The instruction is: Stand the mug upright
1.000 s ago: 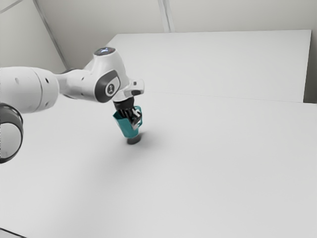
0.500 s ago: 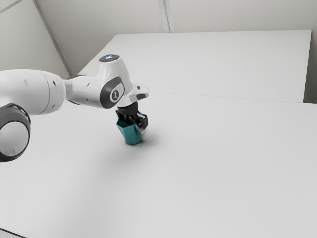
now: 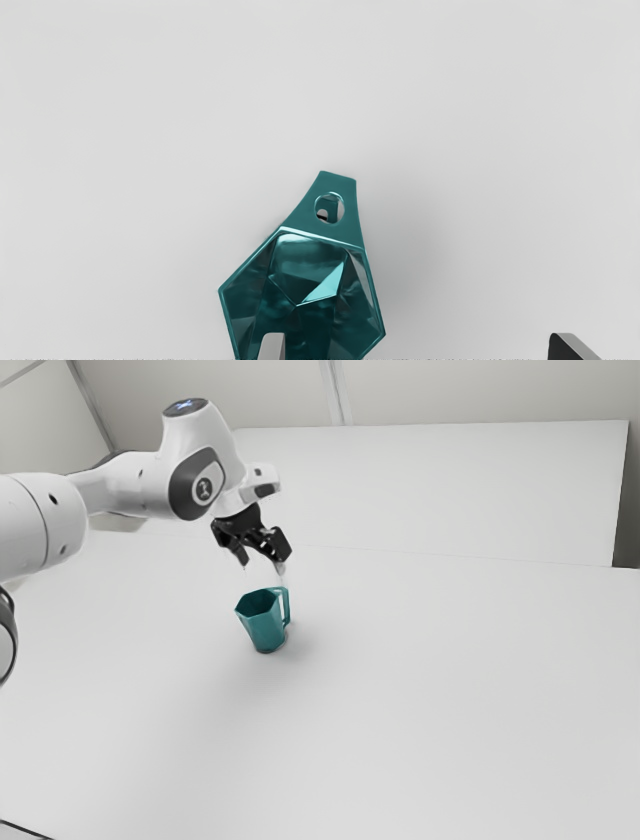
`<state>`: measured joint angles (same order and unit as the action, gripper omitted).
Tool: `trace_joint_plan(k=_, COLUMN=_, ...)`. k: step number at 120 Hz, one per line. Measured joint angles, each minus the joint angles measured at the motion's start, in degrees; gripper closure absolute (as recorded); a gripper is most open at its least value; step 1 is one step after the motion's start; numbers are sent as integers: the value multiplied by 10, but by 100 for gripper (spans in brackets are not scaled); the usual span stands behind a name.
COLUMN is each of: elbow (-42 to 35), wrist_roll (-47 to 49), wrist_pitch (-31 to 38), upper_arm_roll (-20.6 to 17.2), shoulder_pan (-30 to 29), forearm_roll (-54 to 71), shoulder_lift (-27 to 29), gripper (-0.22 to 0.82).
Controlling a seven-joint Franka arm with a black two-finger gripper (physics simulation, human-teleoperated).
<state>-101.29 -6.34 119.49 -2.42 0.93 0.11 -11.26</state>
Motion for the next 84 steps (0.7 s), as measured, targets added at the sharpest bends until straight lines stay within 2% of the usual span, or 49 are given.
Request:
trace_joint_plan(k=31, elbow=131, wrist_roll=-19, wrist_pitch=-116, upper_arm_roll=8, shoulder_pan=-3, forearm_roll=-4, shoulder_lift=-1, gripper=1)
trace_joint_plan(k=53, elbow=141, wrist_roll=-30, wrist_pitch=-167, upper_arm_roll=14, shoulder_pan=-9, forearm_roll=-2, shoulder_lift=2, gripper=0)
trace_joint_plan(k=84, elbow=142, wrist_roll=-41, wrist_pitch=-192, upper_arm_roll=19, shoulder_pan=-10, forearm_roll=-5, shoulder_lift=2, gripper=0)
